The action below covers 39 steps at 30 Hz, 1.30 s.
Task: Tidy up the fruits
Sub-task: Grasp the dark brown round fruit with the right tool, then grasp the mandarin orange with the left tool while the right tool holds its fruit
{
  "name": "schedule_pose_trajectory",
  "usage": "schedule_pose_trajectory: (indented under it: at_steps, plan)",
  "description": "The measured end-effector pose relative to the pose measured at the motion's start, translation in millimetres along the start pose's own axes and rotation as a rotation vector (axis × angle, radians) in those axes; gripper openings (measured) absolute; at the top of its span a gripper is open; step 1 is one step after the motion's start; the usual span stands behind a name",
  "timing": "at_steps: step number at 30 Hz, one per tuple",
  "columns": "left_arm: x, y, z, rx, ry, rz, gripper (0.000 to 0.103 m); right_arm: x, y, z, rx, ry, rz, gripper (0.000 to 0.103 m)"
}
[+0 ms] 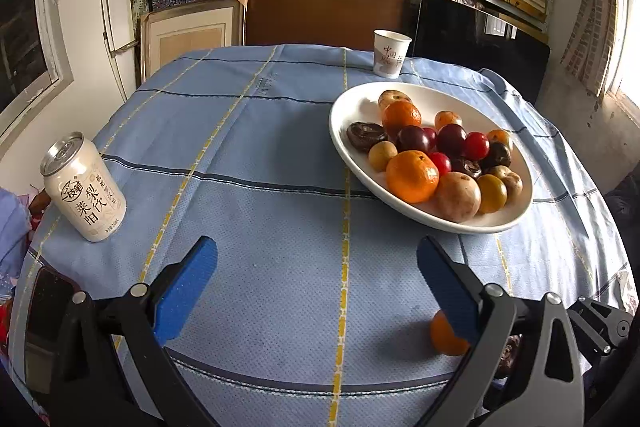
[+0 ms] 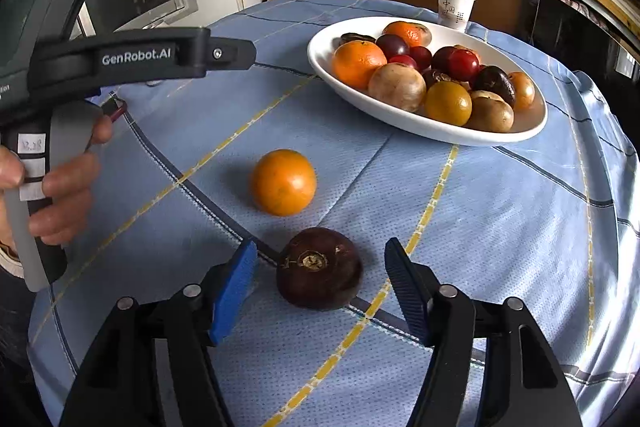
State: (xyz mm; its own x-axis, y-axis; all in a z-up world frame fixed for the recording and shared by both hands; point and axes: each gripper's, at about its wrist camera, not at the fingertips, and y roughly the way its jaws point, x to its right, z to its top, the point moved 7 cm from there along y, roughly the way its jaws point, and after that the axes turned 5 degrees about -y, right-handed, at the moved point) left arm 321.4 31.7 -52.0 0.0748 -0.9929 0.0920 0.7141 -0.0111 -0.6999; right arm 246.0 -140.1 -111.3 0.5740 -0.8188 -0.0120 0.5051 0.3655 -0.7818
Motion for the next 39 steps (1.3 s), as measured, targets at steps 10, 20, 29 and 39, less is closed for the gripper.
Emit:
schedule_pose_trajectory:
  at_steps: [10,20,29,39]
  plan:
    - [0,0,-1,-0.011,0.002,0.003,0.098,1,2,-2,-0.016,-0.011,-0.013,0.060]
    - [1,4,-3,-0.027,0.002,-0.003,0.098,25,-11,3,0.041,0.090,-0.041,0.042]
    - [79,-14,-42,-0.043,0.346,-0.227,0.098,98,-33,0,0.124,0.398,-0.138,0.042]
    - [104,-13,-72,-0.065,0.471,-0.246,0.071,99,-24,-4,0.090,0.408,-0.128,0.042]
